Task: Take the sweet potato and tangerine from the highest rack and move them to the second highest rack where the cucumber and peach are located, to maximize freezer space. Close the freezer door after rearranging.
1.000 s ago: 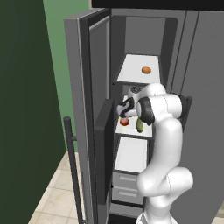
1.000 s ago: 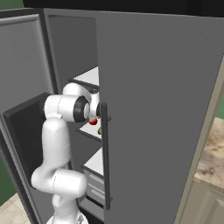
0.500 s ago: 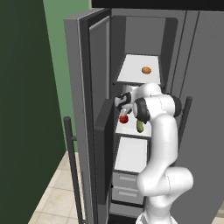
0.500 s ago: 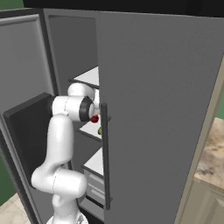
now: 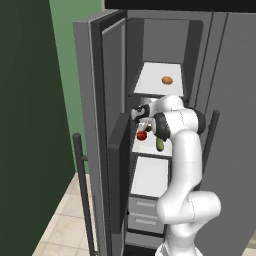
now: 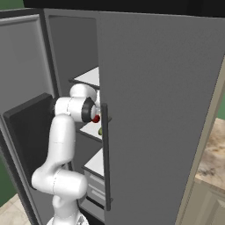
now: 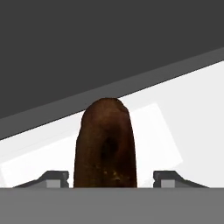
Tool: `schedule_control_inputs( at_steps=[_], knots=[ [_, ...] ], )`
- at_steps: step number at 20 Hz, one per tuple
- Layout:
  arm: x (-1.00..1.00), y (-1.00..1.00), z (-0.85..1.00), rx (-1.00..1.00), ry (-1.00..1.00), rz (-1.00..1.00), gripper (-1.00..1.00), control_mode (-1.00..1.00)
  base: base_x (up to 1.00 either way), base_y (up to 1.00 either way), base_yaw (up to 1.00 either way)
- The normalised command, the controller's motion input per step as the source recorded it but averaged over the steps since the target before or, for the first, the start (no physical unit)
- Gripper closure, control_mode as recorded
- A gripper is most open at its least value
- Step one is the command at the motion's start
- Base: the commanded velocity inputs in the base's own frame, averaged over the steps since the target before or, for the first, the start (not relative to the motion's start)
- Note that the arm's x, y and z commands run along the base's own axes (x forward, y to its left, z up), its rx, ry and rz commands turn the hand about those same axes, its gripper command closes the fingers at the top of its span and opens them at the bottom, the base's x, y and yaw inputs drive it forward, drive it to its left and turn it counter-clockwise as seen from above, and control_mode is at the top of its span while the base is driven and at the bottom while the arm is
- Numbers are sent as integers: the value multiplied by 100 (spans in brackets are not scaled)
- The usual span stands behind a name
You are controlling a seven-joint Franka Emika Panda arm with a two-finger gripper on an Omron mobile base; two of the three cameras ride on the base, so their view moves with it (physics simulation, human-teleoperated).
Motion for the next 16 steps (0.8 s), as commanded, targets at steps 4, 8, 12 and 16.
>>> schedule_control_inputs(
  at_steps=[4,8,12,16],
  knots=[
    [-1,0,-36,0,0,0,-100,-100,0,0,0],
    [-3,0,-37,0,-1,0,-100,-100,0,0,0],
    [-4,0,-50,-4,-8,0,-100,-100,0,0,0],
    [-1,0,-49,-6,-16,0,-100,-100,0,0,0]
  ],
)
